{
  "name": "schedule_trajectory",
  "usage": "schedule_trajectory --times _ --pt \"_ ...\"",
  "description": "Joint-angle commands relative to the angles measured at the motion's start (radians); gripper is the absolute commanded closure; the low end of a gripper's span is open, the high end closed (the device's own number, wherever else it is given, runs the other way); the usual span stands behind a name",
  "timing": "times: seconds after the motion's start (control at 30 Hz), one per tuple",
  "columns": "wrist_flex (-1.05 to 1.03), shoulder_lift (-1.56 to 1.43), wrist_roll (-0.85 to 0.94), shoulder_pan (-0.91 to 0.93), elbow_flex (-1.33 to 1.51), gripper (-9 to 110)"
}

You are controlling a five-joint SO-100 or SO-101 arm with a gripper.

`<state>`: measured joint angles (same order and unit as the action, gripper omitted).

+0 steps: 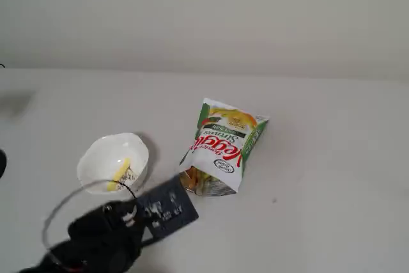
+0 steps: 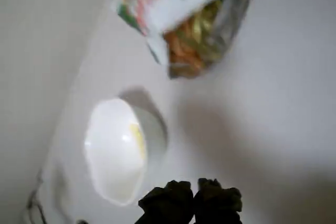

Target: Pick up veggie straw from inside of open veggie straw packet and place it inside the bowl on the left side of the veggie straw packet

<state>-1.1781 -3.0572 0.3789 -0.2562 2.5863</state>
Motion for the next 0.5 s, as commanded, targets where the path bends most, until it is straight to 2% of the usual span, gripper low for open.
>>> schedule_trajectory --times 0.0,0.13,0.47 --pt "0.084 -0.12 -0.048 -0.118 0.201 101" --pt "0.063 -0.275 -0.098 -0.175 0.35 101" --pt "0.072 -0.273 -0.181 -0.14 0.453 101"
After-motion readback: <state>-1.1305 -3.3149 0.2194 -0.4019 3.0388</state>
